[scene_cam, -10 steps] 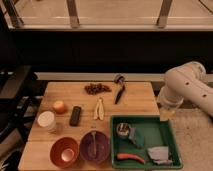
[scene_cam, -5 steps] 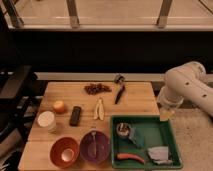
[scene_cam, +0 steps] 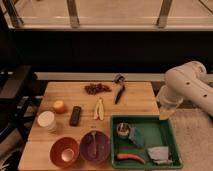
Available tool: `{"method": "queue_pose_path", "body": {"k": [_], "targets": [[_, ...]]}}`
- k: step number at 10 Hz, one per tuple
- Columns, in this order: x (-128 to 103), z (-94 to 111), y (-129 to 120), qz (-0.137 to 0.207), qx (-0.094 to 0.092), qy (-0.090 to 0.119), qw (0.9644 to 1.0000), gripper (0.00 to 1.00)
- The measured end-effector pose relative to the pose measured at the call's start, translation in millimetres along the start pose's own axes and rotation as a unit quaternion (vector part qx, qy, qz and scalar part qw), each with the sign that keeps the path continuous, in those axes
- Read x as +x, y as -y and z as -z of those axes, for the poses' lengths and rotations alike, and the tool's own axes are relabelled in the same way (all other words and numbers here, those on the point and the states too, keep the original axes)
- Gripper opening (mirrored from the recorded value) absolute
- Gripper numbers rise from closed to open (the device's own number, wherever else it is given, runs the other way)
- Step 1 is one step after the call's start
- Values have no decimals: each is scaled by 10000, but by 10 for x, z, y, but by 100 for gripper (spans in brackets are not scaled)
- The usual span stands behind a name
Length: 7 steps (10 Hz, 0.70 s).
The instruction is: Place grapes in purple bowl
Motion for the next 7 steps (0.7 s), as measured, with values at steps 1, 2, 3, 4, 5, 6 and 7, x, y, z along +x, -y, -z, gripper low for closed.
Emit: {"method": "queue_pose_path", "body": {"k": [1, 2, 3, 4, 5, 6, 7], "targets": [[-148, 44, 160, 184, 173, 159, 9996, 65], [-324, 64, 307, 351, 307, 289, 9985, 65], [-502, 74, 398, 506, 395, 399, 9971, 65], [-756, 81, 497, 743, 483, 526, 9947, 65], [-1073, 83, 606, 1061, 559, 675, 9905, 65], [-1284, 86, 671, 1278, 590, 794, 9869, 65], [-1535, 98, 729, 1568, 582, 946, 9814, 65]]}}
